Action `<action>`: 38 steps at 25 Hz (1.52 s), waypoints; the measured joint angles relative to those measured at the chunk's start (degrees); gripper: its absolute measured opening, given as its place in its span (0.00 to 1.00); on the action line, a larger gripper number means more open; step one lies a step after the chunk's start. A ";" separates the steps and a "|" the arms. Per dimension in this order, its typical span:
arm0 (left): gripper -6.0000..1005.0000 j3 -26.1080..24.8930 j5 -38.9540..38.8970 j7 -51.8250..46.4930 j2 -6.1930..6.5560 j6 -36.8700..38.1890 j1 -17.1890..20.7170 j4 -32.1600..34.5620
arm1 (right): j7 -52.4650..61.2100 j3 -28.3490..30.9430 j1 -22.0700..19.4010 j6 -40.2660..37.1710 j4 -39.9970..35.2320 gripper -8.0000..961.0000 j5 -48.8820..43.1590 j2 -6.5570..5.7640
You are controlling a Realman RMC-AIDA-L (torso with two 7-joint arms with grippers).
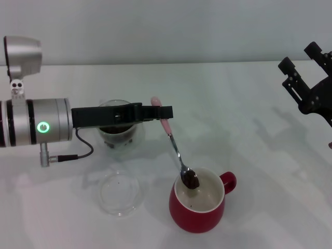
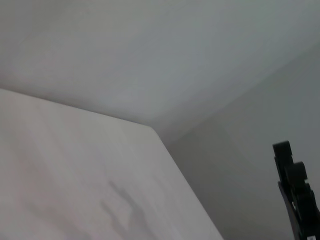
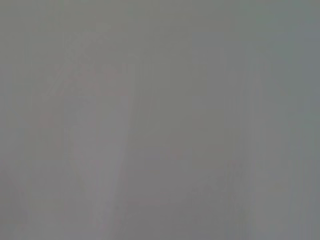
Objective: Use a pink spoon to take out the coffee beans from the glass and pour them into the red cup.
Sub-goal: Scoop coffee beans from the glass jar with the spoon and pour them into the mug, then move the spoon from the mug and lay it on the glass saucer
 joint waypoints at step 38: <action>0.13 4.57 -2.34 4.32 0.63 2.81 10.88 16.21 | 0.01 2.82 -0.33 1.29 1.10 0.68 -0.02 -0.19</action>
